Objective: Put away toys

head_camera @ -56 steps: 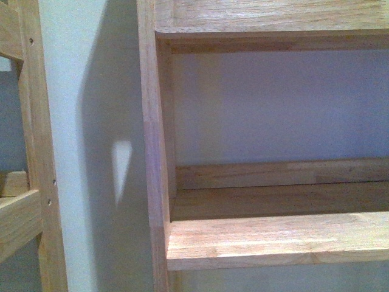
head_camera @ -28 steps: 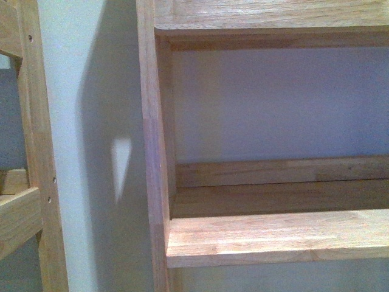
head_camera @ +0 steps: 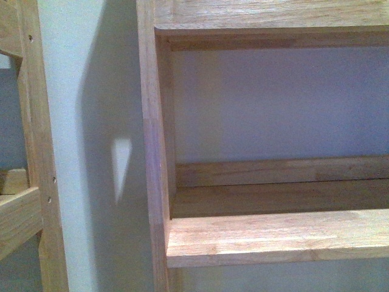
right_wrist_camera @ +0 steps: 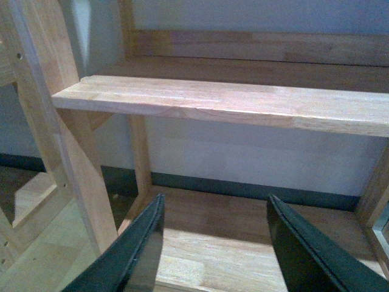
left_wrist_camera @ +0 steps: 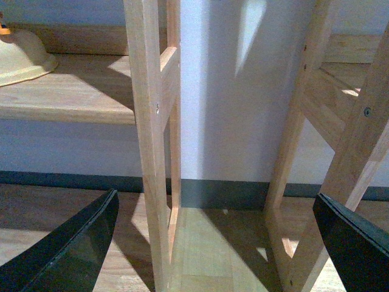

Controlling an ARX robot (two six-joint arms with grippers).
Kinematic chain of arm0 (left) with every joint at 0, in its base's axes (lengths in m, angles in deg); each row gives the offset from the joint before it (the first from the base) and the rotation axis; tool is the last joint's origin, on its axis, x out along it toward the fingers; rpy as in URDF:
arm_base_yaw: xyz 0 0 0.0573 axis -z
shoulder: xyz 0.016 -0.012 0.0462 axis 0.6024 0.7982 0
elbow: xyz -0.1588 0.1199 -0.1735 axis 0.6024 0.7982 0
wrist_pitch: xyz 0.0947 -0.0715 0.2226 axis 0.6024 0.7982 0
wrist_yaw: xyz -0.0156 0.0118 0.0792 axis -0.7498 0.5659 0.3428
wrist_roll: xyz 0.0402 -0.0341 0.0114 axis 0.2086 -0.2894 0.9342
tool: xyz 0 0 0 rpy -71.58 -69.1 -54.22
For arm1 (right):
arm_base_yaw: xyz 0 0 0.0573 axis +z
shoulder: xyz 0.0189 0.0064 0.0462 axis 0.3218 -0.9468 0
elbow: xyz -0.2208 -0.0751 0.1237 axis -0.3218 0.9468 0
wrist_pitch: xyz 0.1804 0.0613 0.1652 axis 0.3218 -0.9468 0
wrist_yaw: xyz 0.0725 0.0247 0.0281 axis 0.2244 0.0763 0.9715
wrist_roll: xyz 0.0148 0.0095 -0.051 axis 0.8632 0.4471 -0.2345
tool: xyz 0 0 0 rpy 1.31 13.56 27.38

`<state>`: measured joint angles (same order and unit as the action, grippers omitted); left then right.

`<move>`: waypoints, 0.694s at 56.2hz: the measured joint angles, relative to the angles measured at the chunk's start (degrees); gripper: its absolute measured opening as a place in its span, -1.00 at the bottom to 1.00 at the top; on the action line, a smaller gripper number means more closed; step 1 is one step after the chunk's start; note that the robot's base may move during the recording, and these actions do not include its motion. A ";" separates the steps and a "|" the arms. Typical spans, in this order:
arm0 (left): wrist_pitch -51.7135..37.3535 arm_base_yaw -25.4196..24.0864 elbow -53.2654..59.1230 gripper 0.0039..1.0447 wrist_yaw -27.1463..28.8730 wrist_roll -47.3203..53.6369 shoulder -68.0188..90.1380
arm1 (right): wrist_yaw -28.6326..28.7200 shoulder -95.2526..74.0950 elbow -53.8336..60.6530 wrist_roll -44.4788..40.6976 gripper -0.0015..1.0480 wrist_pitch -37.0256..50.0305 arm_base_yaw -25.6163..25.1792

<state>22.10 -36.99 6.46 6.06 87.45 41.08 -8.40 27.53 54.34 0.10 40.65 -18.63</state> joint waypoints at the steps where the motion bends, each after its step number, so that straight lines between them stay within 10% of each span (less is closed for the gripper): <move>1: 0.00 0.00 0.00 0.89 0.00 0.00 0.00 | 0.00 0.00 0.00 0.02 0.26 0.00 0.00; 16: 0.00 0.00 0.00 0.89 0.00 0.00 0.00 | 0.00 0.00 0.00 0.07 1.00 0.00 0.00; 39: 0.00 0.00 0.00 0.89 0.00 0.00 0.00 | 0.00 0.00 0.00 0.24 0.99 0.00 0.00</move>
<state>22.10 -36.99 6.46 6.06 87.45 41.08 -8.40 27.53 54.34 0.34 40.65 -18.63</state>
